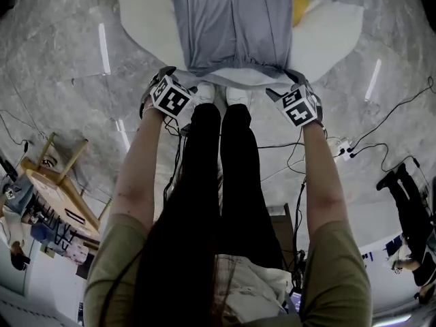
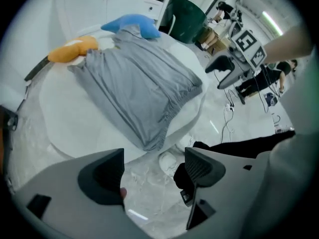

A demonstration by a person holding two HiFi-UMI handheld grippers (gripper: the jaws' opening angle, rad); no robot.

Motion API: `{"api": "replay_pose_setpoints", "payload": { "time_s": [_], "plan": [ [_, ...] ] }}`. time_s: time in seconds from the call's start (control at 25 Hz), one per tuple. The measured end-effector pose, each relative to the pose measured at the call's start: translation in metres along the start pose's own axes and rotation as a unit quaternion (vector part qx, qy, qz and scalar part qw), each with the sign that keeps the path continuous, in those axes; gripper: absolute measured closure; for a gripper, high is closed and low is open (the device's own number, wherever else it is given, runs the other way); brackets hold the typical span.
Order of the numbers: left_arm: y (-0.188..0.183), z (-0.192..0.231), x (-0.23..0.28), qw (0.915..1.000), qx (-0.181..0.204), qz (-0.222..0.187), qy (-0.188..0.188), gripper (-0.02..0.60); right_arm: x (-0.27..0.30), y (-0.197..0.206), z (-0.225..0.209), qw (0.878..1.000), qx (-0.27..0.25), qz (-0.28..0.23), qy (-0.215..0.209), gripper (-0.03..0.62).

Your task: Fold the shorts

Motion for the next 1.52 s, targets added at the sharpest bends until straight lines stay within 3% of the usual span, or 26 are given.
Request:
{"api": "replay_pose_setpoints", "payload": {
  "time_s": [0.24,0.4,0.52,0.68,0.96,1.24,1.4,1.52],
  "plan": [
    [-0.051,0.052,-0.075,0.9922,-0.079,-0.083,-0.048,0.216,-0.037,-0.043,0.016,0.989,0.117,-0.08,0.039,0.261],
    [-0.089,0.099,-0.104,0.9848,-0.09,-0.132,-0.069,0.216,-0.034,-0.068,0.037,0.979,0.159,-0.11,0.057,0.263],
    [-0.108,0.139,-0.113,0.9812,-0.099,-0.15,-0.07,0.216,-0.015,-0.088,0.061,0.974,0.186,-0.112,0.061,0.263],
    [-0.129,0.184,-0.115,0.9738,-0.136,-0.177,-0.043,0.216,0.021,-0.11,0.084,0.966,0.228,-0.099,0.075,0.263],
    [-0.158,0.233,-0.103,0.9765,-0.106,-0.188,-0.002,0.216,0.073,-0.15,0.131,0.947,0.299,-0.07,0.089,0.264],
    [-0.187,0.266,-0.091,0.9747,-0.08,-0.206,-0.032,0.216,0.107,-0.174,0.149,0.958,0.268,-0.072,0.078,0.264],
    [-0.213,0.281,-0.078,0.9728,-0.058,-0.22,-0.042,0.216,0.13,-0.176,0.142,0.95,0.29,-0.077,0.08,0.264],
    [-0.234,0.29,-0.063,0.9711,-0.048,-0.229,-0.046,0.216,0.154,-0.172,0.148,0.954,0.285,-0.059,0.07,0.266]
  ]
}}
Point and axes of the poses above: the fingertips, and each gripper's own axes: x forward along the fingers, z to its left, y out of its underside, the point moved 3 cm from there along -x, backward along the fingers, and after that the axes turned 3 degrees about -x, right-handed, at the moved point
